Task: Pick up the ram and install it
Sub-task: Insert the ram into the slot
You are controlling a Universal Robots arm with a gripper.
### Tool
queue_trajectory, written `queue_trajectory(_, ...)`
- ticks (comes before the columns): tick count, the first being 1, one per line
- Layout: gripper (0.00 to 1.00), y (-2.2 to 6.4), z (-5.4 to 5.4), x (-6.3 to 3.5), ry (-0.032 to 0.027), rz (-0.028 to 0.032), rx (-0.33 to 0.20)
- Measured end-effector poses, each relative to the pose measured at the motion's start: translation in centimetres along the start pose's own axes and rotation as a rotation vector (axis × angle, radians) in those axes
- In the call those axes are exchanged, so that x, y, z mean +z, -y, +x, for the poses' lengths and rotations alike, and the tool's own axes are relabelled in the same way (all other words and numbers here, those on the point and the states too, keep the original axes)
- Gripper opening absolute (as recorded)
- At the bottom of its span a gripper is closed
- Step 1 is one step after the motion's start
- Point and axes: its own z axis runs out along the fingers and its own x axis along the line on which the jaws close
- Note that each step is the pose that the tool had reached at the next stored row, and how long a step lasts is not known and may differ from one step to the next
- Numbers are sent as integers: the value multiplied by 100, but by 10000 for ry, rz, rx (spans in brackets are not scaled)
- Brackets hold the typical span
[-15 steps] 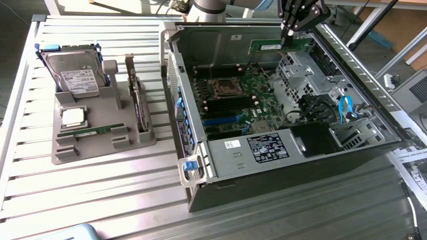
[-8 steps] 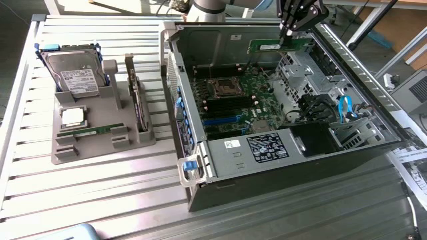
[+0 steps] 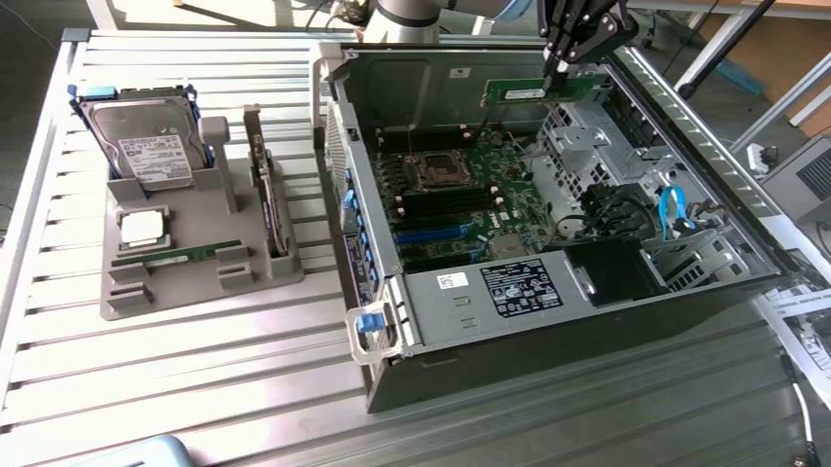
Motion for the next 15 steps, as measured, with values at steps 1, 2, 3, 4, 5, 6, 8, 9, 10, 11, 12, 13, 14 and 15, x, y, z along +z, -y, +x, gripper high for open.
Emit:
queue_trajectory(1, 14, 0, -1, 3, 1, 0, 0)
queue_trajectory(2, 14, 0, -1, 6, 1, 0, 0)
queue_trajectory(3, 14, 0, -2, 10, 1, 0, 0)
queue_trajectory(4, 14, 1, -2, 14, 1, 0, 0)
queue_trajectory(5, 14, 1, -3, 18, 1, 0, 0)
queue_trajectory(6, 14, 1, -4, 22, 0, 0, 0)
queue_trajectory(8, 14, 1, -5, 31, 1, 0, 0)
queue_trajectory(9, 14, 1, -6, 35, 0, 0, 0)
queue_trajectory(10, 14, 2, -7, 42, 0, 0, 0)
queue_trajectory(11, 14, 2, -8, 47, 0, -1, 0)
queue_trajectory(12, 14, 2, -9, 54, 1, 0, 0)
queue_trajectory(13, 14, 2, -10, 60, 1, 0, 0)
queue_trajectory(14, 14, 3, -11, 66, 1, 0, 0)
queue_trajectory(15, 14, 3, -12, 69, 1, 0, 0)
